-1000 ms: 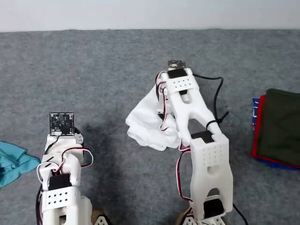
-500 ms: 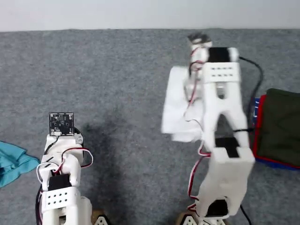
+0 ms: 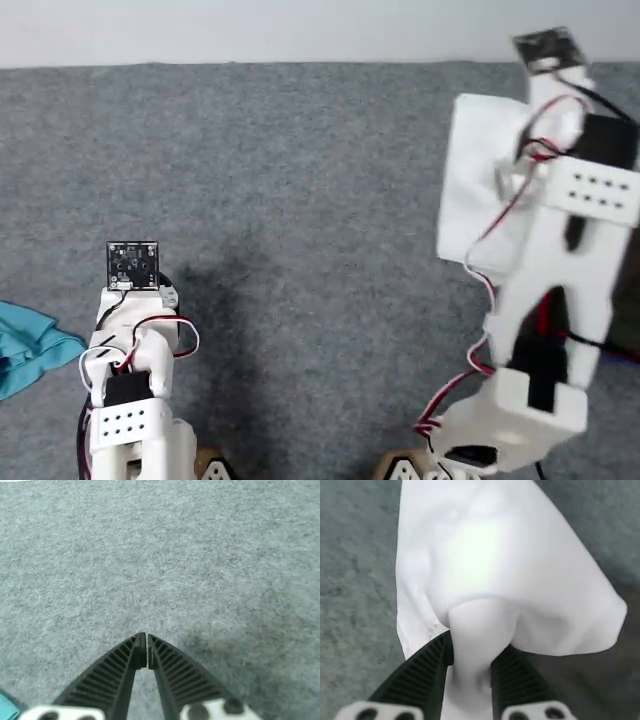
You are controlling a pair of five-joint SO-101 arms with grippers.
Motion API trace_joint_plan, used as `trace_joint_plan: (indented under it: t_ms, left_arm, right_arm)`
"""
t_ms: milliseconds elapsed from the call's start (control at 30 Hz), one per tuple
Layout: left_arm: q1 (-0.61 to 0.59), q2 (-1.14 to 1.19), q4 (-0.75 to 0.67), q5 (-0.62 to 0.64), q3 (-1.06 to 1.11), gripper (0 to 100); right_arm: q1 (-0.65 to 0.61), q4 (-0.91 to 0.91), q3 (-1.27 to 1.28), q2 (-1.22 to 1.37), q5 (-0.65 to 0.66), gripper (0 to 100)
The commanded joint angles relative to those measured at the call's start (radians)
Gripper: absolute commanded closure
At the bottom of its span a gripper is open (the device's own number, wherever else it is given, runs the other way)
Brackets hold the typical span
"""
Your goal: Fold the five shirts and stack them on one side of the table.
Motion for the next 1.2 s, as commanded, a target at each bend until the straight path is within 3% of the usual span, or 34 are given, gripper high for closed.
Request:
trace_joint_plan:
  t_ms: [0,600,1167]
  left_arm:
    - [0.011,-0.012,-0.021,-0.011,-0.007,98]
    - [0.012,-0.011,-0.021,-0.011,-0.005,98]
    - [0.012,-0.009,-0.021,-0.011,-0.005,98]
  right_arm:
    - [0.076,0.044,0.048,-0.124,0.072,99.1]
    - [0.386,0.030,0.066,-0.070,0.347,99.1]
    - [0.561,-0.423,0.063,0.286,0.370,98.7]
